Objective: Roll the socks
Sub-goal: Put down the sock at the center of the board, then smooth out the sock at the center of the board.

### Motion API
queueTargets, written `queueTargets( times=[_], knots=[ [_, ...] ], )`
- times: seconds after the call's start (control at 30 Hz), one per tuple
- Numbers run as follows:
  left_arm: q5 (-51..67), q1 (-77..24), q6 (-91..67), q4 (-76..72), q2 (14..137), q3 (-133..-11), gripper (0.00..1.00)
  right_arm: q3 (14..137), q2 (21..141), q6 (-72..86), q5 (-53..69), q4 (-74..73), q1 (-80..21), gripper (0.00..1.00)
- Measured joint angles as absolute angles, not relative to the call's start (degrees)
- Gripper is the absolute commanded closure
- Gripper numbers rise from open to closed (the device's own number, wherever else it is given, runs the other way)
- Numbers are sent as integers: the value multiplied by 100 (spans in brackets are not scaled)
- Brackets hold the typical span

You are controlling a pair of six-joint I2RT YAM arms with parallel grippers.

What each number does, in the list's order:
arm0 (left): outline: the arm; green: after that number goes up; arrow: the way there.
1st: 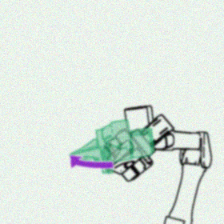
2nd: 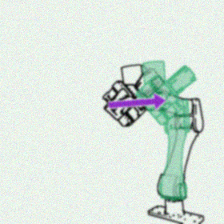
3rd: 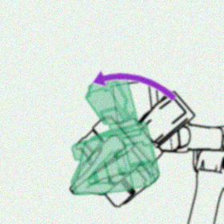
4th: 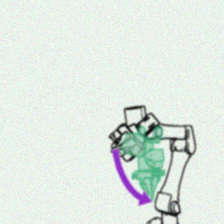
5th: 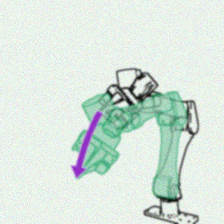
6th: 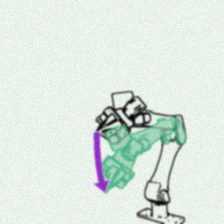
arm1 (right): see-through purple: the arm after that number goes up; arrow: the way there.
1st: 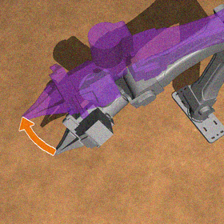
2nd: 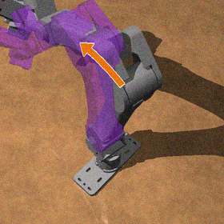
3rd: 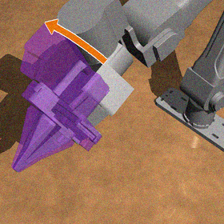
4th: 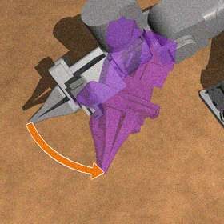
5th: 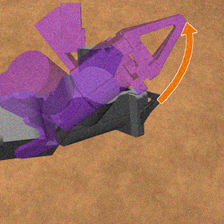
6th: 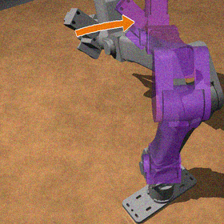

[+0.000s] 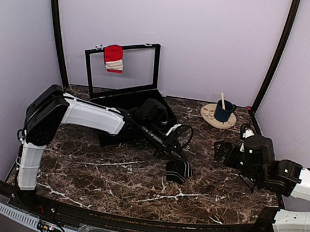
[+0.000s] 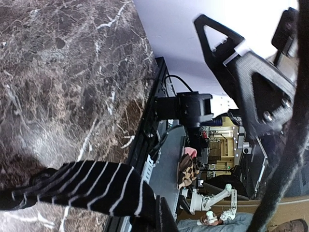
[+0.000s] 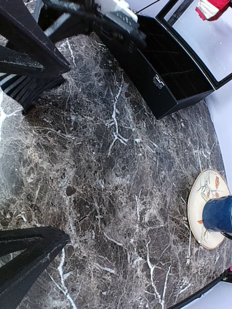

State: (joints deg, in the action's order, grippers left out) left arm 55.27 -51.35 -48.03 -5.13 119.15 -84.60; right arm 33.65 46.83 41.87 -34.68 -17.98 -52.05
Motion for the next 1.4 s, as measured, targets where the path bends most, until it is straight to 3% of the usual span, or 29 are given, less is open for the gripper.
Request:
queueTargets(
  times=[0.1, 0.17, 0.2, 0.23, 0.37, 0.9, 1.4],
  knots=[
    [5481, -5144, -4871, -285, 12263, -8871, 86, 3365, 4609, 4259, -3505, -1896, -5229, 0],
    [5450, -5155, -4952, -222, 12564, -9192, 66, 3365, 4595, 4307, -3562, -1986, -5242, 0],
    [5441, -5157, -5009, -196, 12720, -9343, 44, 3365, 4595, 4344, -3583, -2021, -5247, 0],
    [5430, -5157, -5076, -191, 12890, -9487, 35, 3365, 4598, 4379, -3599, -2071, -5247, 1],
    [5406, -5155, -5356, -344, 13450, -9845, 19, 3365, 4659, 4484, -3627, -2182, -5258, 1],
    [5196, -5148, -6532, -2132, 13928, -9955, 18, 3489, 4980, 4624, -3763, -2456, -5402, 1],
    [4580, -5127, -6602, -2536, 13380, -8488, 19, 3691, 6278, 4923, -4095, -2578, -6554, 0]
  ],
)
